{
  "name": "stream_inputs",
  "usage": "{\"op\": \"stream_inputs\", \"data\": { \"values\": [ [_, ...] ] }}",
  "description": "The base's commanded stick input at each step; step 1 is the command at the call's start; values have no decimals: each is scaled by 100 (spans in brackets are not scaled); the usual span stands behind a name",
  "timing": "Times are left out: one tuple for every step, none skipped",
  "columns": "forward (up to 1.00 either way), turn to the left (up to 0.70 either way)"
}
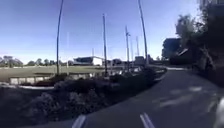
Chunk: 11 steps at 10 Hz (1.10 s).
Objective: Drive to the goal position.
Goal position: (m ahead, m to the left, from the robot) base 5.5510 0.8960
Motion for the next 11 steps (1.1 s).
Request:
{"op": "stream_inputs", "data": {
  "values": [
    [0, -45],
    [0, -45],
    [0, -45],
    [0, -30],
    [0, -11],
    [0, -45],
    [0, -45],
    [0, -45],
    [0, -45],
    [0, -45],
    [0, -45]
  ]
}}
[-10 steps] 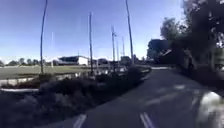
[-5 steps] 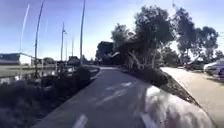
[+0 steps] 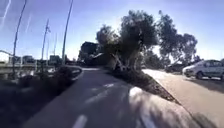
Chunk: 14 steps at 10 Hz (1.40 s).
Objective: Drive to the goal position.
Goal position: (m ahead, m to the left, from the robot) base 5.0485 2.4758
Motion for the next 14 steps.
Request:
{"op": "stream_inputs", "data": {
  "values": [
    [0, -45],
    [0, -45],
    [0, -45],
    [100, 3],
    [100, 14],
    [100, 26],
    [100, 27],
    [100, 27],
    [100, 27],
    [100, 27],
    [100, 27],
    [100, 27],
    [100, 27],
    [100, 27]
  ]
}}
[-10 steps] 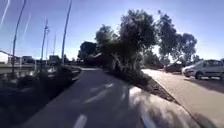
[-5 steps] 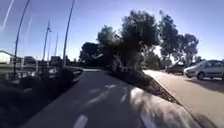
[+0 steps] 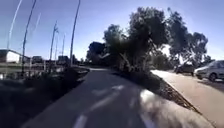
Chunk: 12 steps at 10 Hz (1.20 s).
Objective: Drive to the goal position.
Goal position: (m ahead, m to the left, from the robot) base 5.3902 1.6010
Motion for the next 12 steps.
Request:
{"op": "stream_inputs", "data": {
  "values": [
    [100, 27],
    [100, 27],
    [100, 27],
    [100, 27],
    [100, 0],
    [100, 0],
    [100, 0],
    [100, 0],
    [100, 0],
    [100, 0],
    [100, 0],
    [100, 0]
  ]
}}
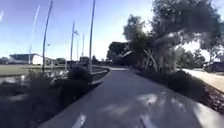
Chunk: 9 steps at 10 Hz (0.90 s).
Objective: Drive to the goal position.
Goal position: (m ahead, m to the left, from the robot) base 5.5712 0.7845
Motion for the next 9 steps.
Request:
{"op": "stream_inputs", "data": {
  "values": [
    [100, 0],
    [100, 0],
    [100, 0],
    [100, 0],
    [100, 0],
    [100, 0],
    [100, -27],
    [100, -27],
    [100, -27]
  ]
}}
